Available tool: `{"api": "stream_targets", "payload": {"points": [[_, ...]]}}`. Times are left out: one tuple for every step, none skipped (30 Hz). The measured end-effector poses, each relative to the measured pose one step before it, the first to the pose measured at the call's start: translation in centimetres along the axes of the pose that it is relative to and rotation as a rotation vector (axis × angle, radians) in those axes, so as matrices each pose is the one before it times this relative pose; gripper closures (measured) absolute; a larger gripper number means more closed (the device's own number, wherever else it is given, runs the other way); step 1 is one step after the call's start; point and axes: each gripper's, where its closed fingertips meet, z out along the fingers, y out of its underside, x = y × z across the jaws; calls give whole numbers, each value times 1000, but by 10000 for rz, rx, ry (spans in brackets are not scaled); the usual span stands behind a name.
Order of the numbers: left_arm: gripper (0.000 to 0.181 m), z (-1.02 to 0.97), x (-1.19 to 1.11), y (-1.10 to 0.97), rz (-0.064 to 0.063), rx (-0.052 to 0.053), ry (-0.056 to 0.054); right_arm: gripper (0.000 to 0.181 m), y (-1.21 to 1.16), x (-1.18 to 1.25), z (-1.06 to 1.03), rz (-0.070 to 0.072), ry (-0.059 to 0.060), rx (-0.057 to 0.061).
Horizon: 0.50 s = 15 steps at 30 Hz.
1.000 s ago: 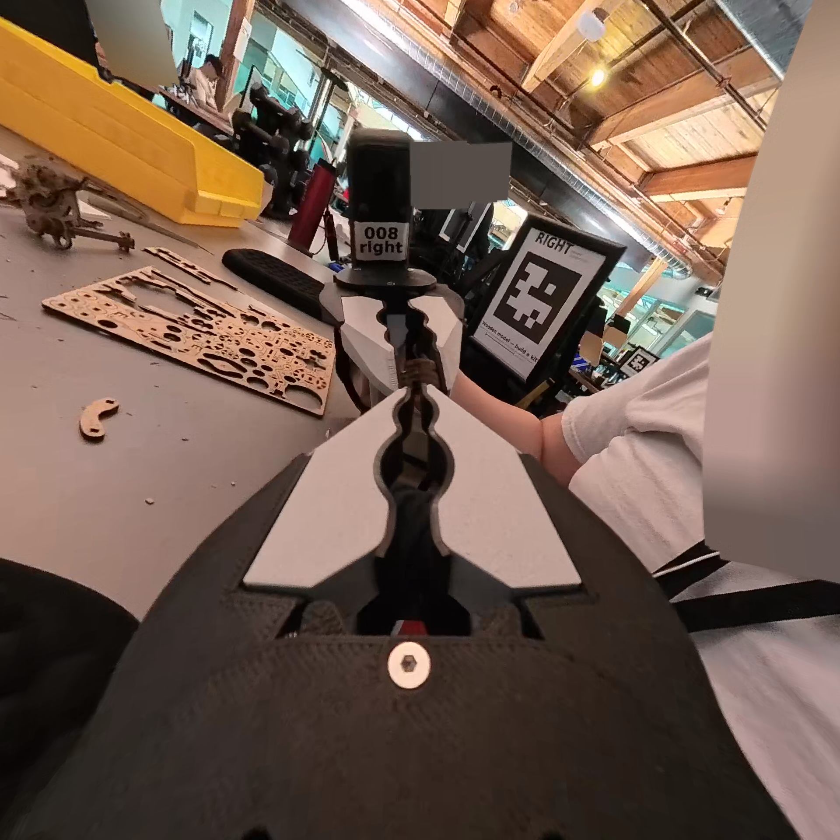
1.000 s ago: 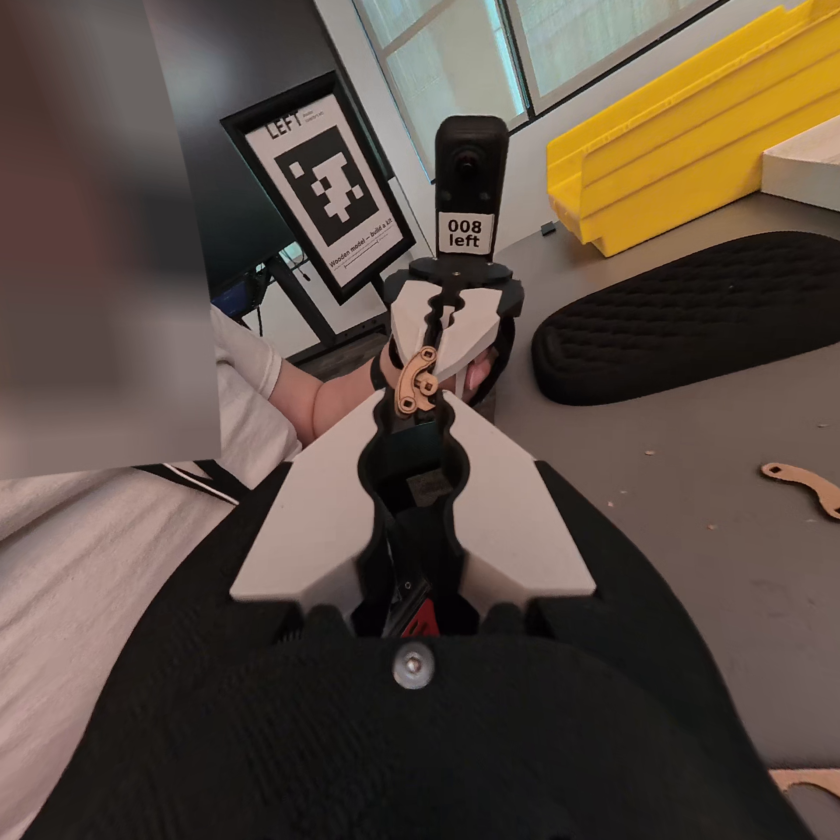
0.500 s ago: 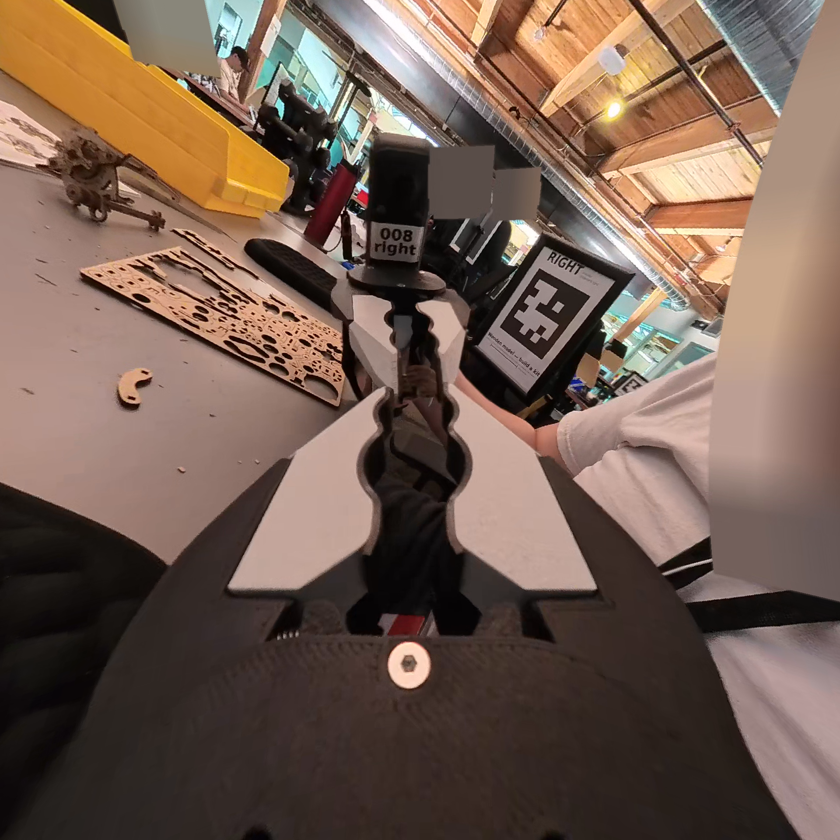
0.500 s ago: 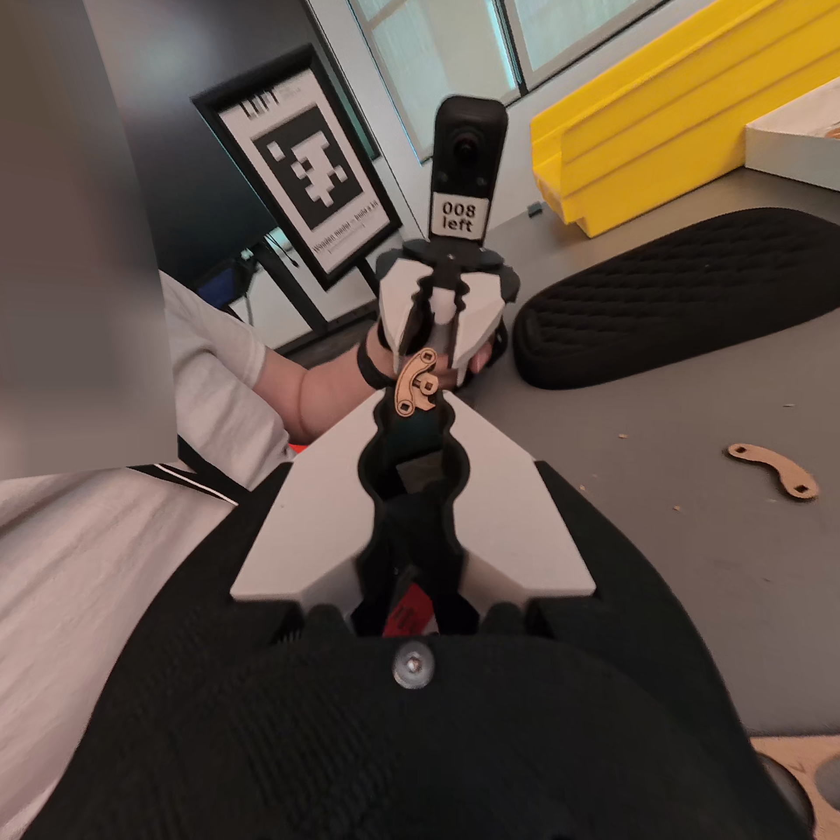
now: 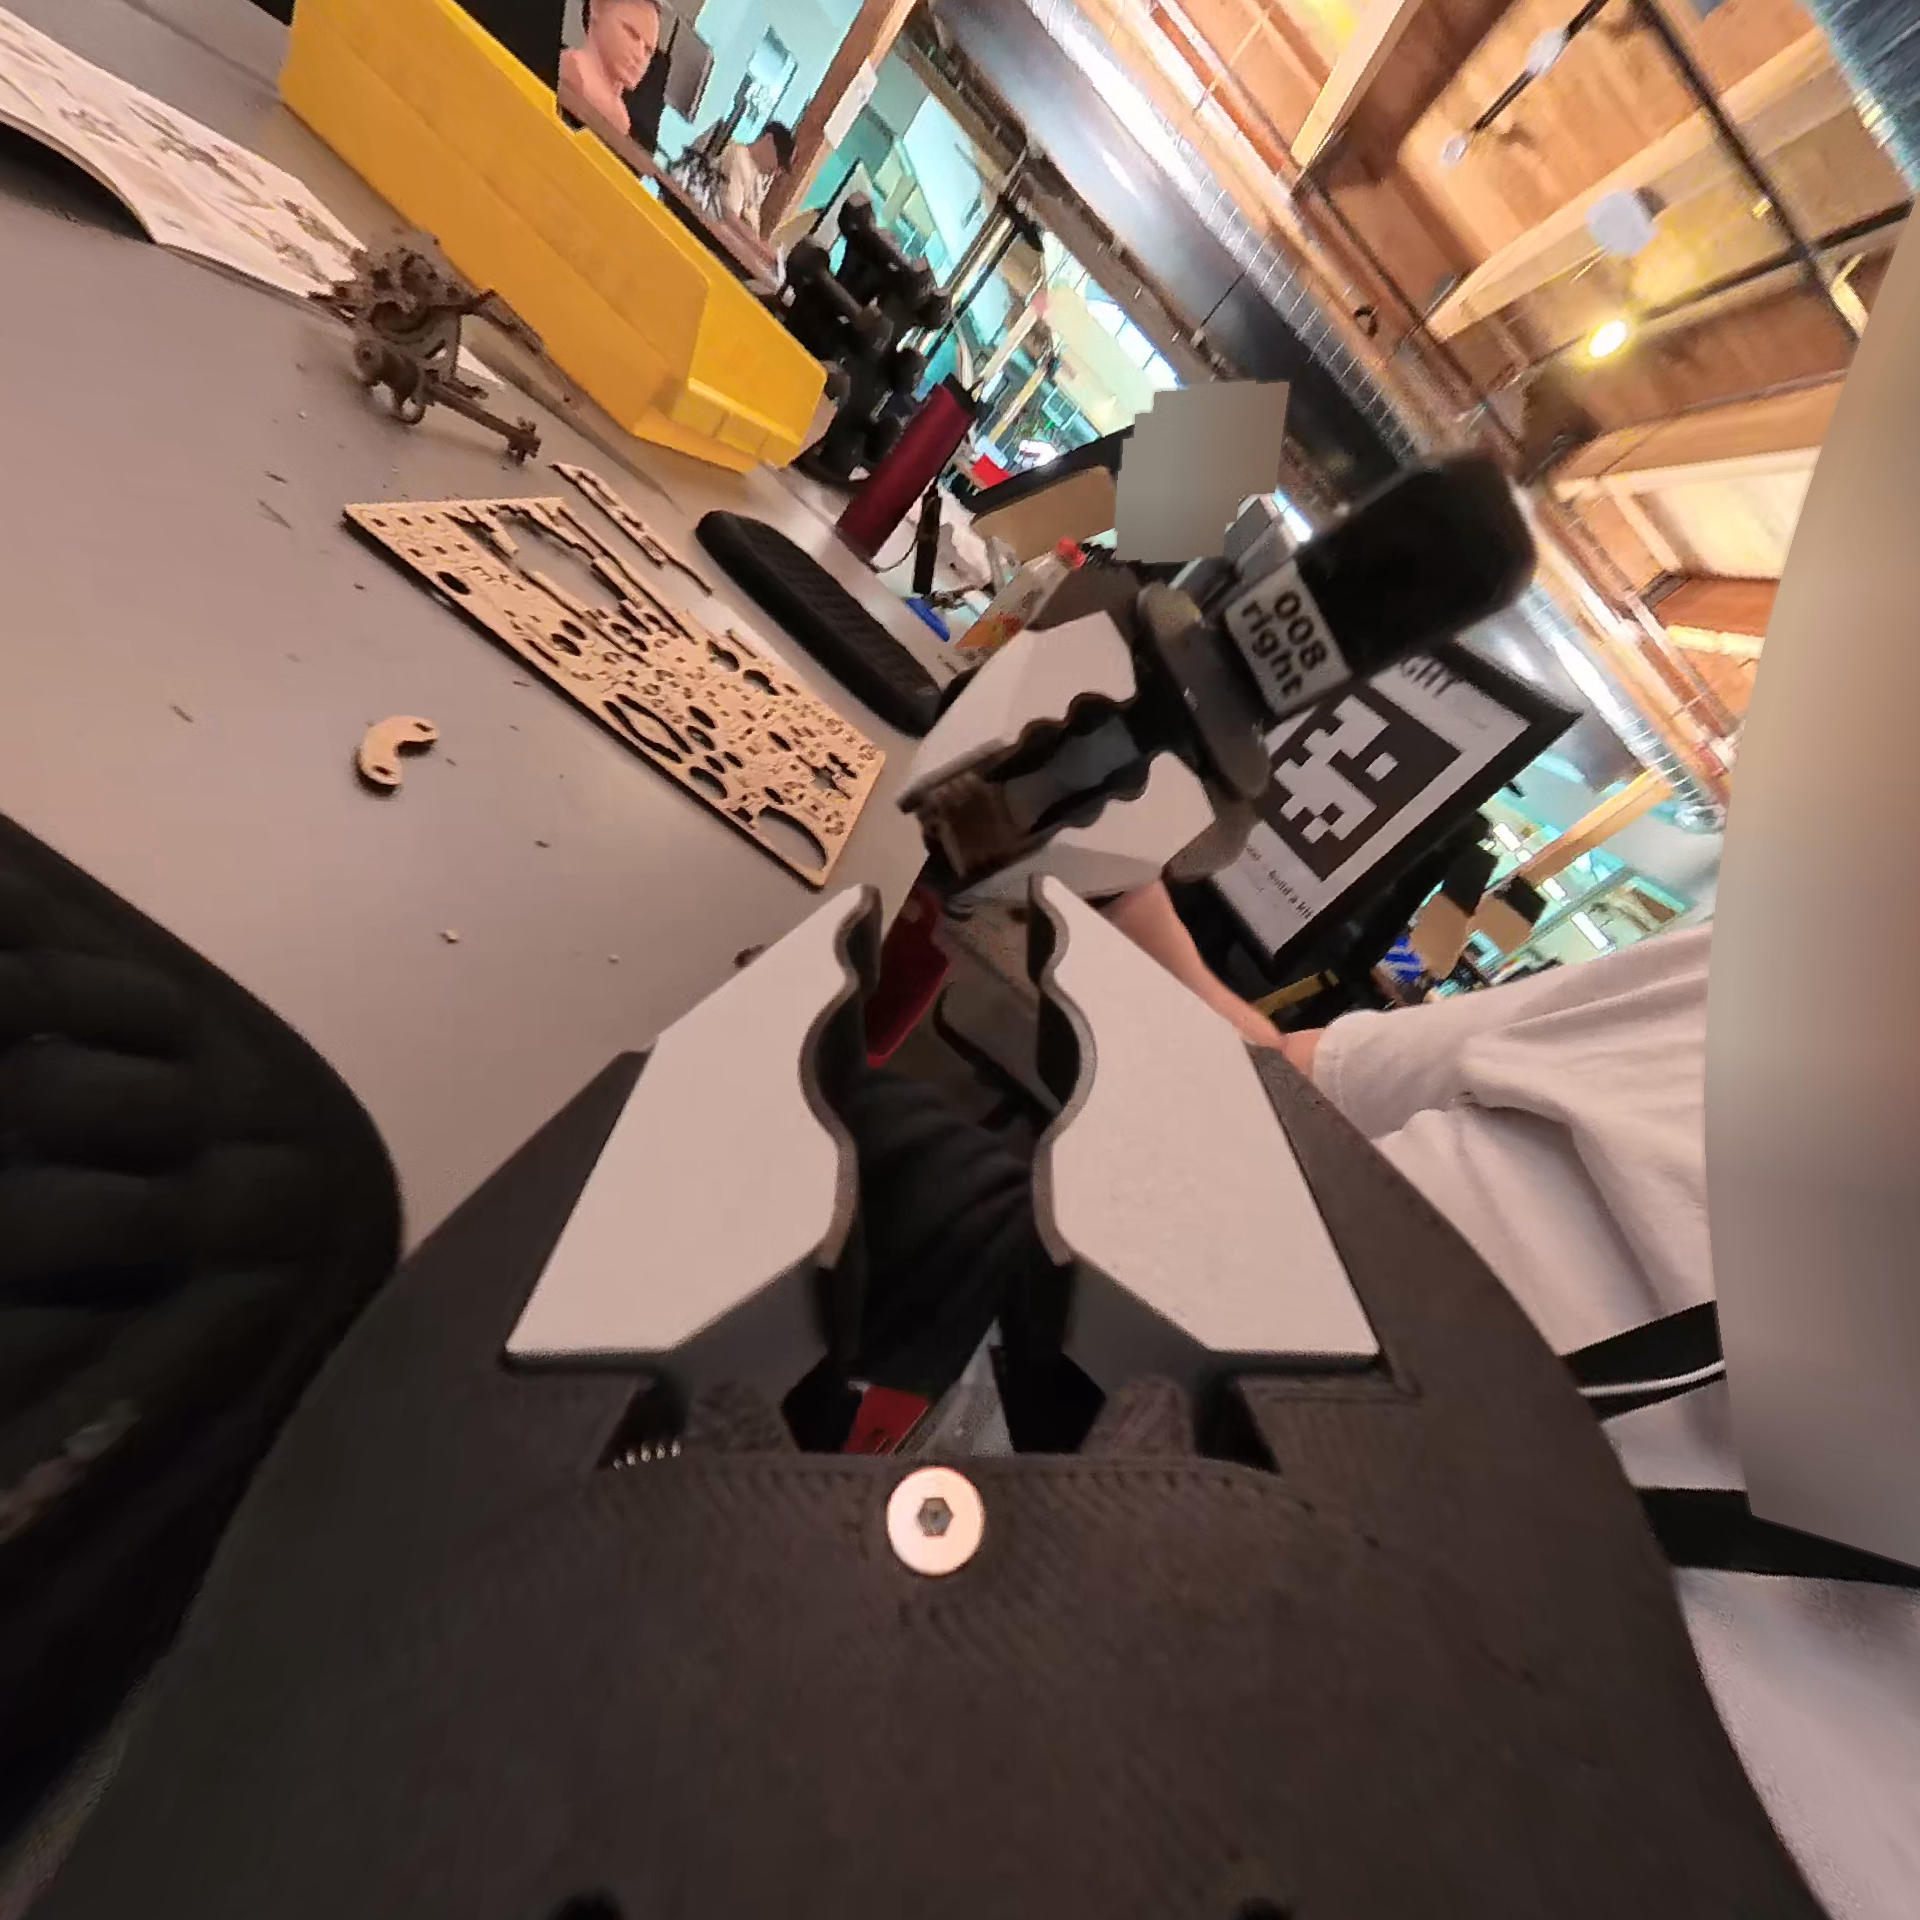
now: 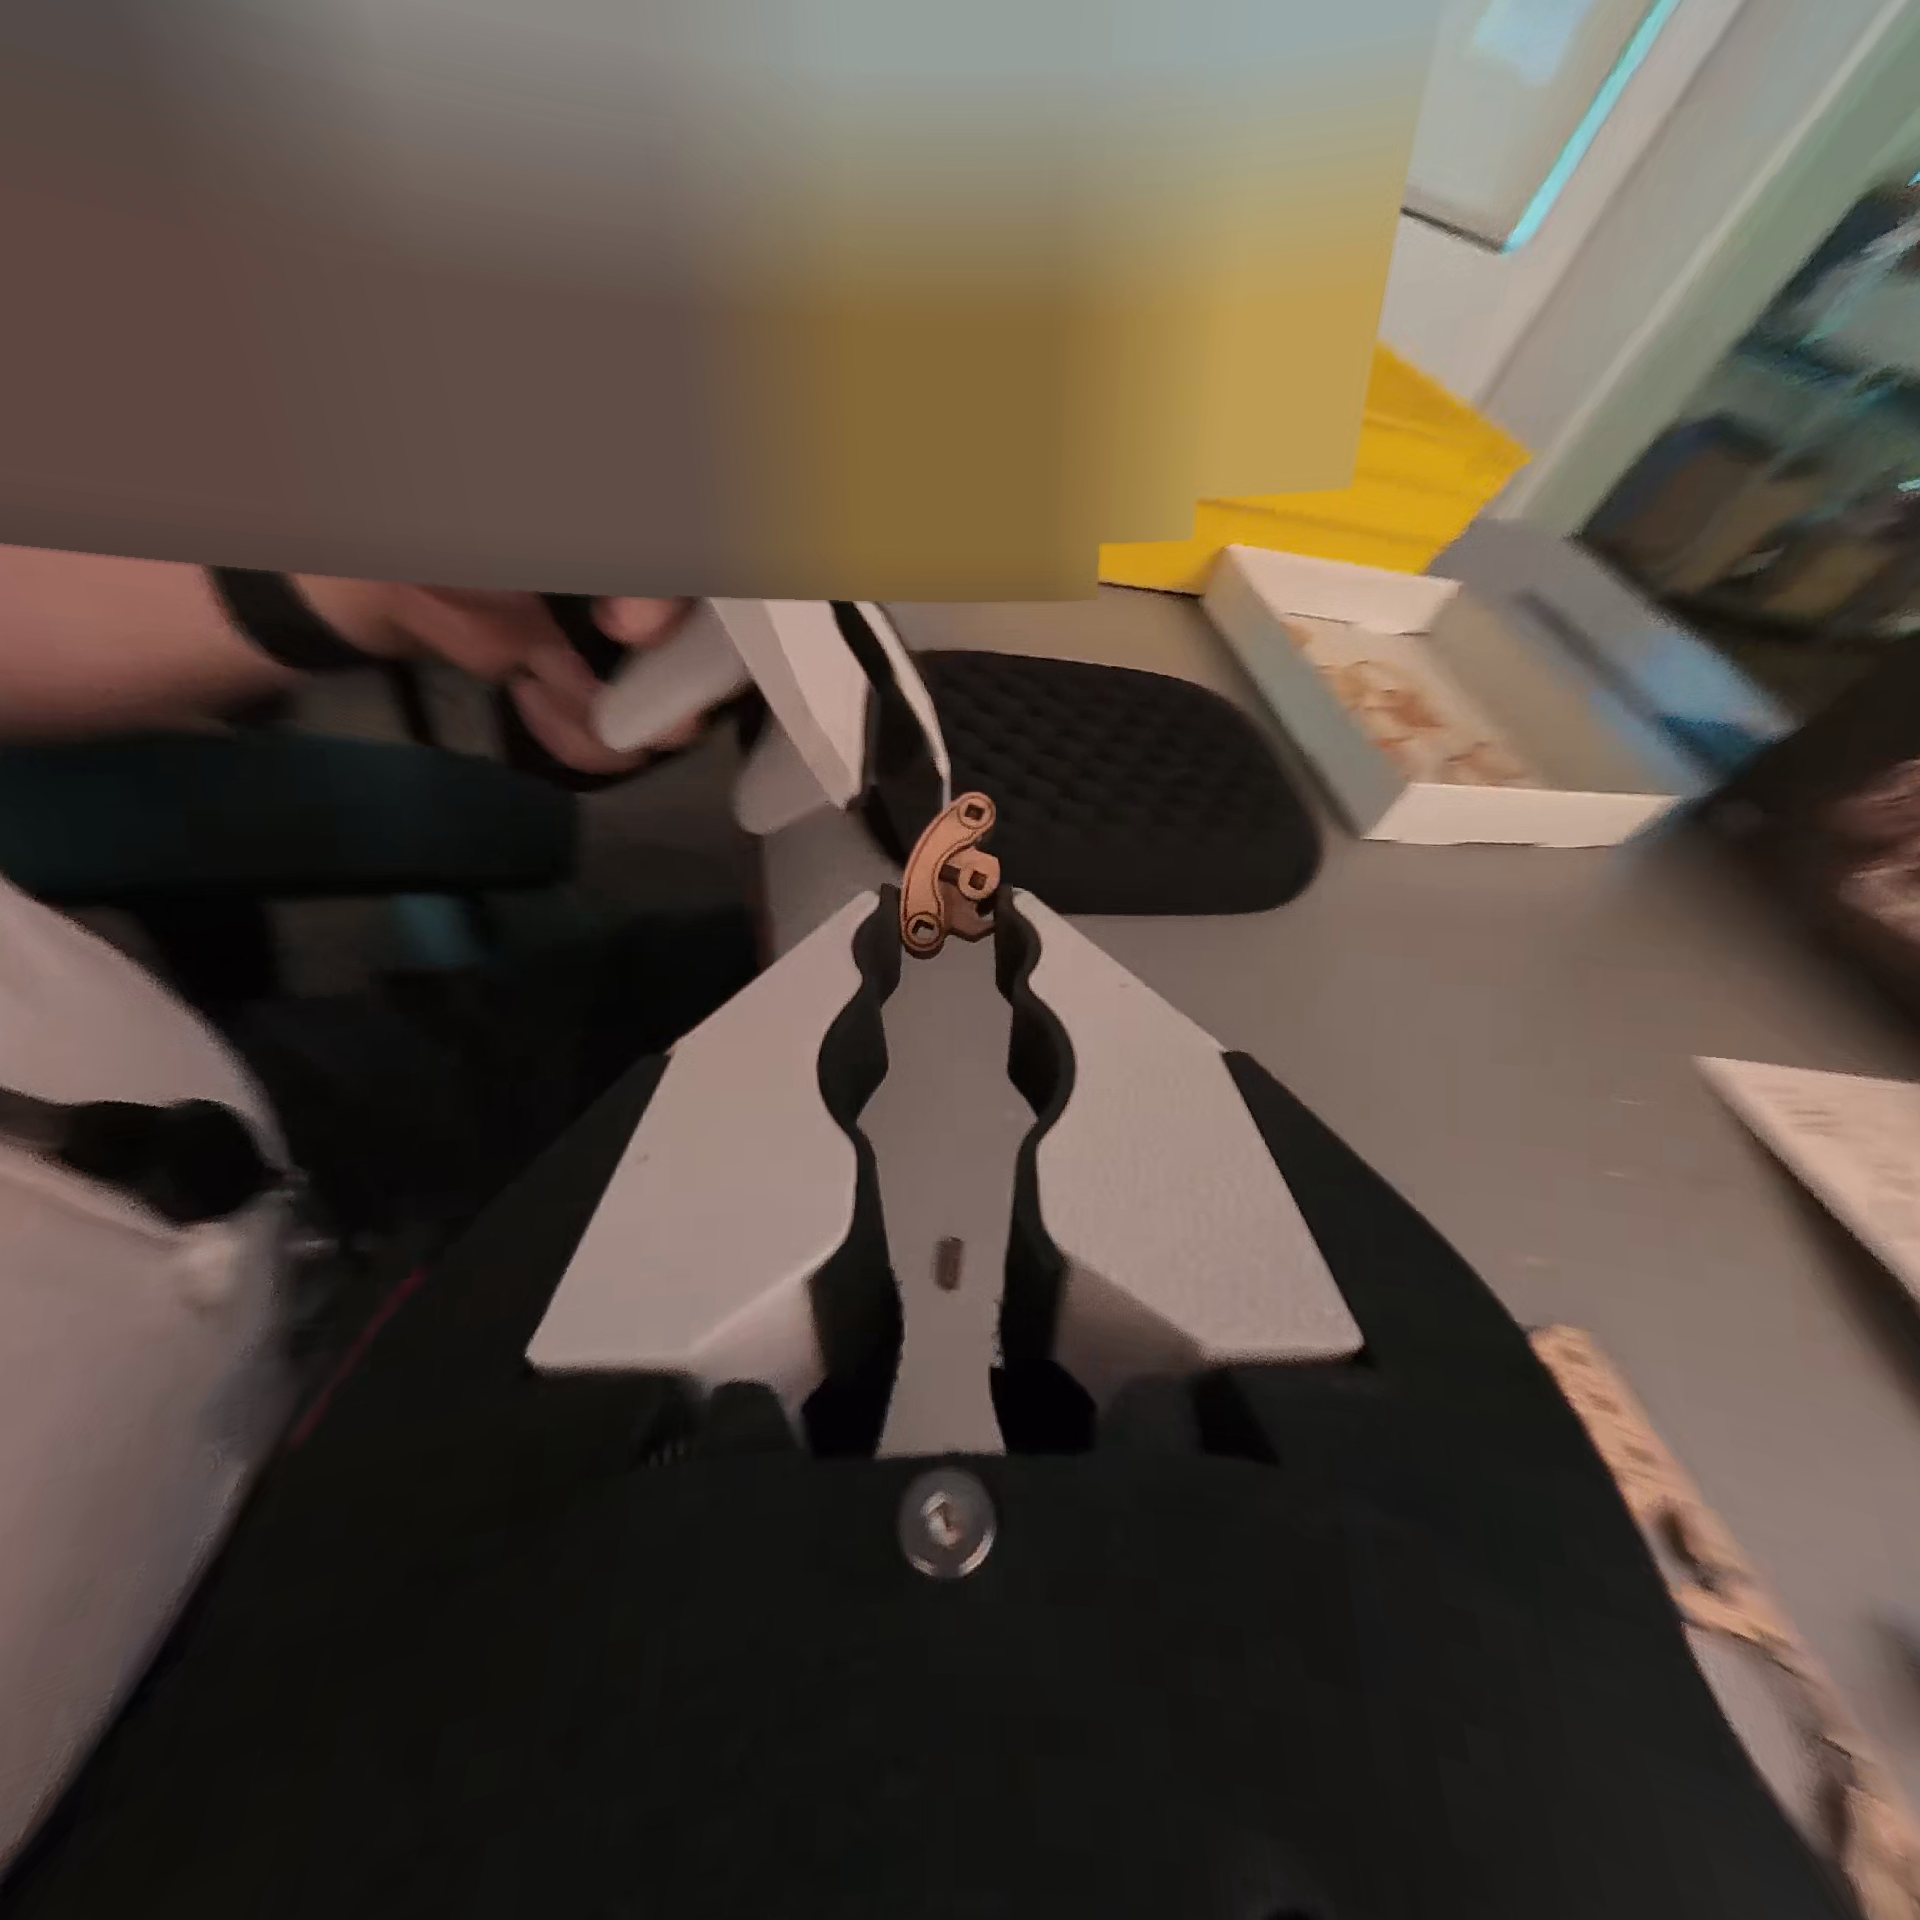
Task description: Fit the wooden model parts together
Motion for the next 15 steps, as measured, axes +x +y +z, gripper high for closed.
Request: {"api": "stream_targets", "payload": {"points": [[154, 205, 283, -63, -134, 143, 97, 165, 53, 169, 33, -348, 332, -155], [153, 194, 87, -34, -88, 104, -15, 165, 49, 160, 53, -305, 288, -133], [152, 169, 0, -81, -21, 105, -49, 165, 75, 46, 83, -235, 175, -135], [152, 134, -79, -115, 15, 108, -74, 165, 110, -18, 113, -139, 86, -134], [152, 109, -226, -198, 0, 152, -130, 165, 79, -80, 117, -79, 30, -88], [153, 82, -226, -189, -41, 139, -101, 165, -3, -89, 90, -82, 29, -13], [155, 76, -142, -100, -89, 80, -17, 165, -23, 0, 49, -85, 81, -8], [160, 104, -165, 123, -84, -64, -11, 165, -16, 40, 16, -105, 103, -18], [163, 108, -333, 306, -65, -185, -121, 166, 16, -1, 9, -103, 60, -38], [163, 77, -155, 156, -17, -77, -29, 165, 107, 3, 28, -110, 68, -80], [168, 29, 175, -11, -16, 43, 141, 165, 73, -20, 28, -132, 62, -35], [173, -9, 189, -77, -18, 89, 140, 165, 54, -102, 48, -94, 10, -17], [174, -20, -27, -69, 1, 73, -5, 165, 20, -5, 32, -71, 61, -4], [174, -21, -51, 39, 58, 3, -30, 165, 35, -16, 23, -88, 44, -15], [175, -18, -64, 52, 106, -12, -50, 165, 47, -25, 42, -52, 21, -18]]}}
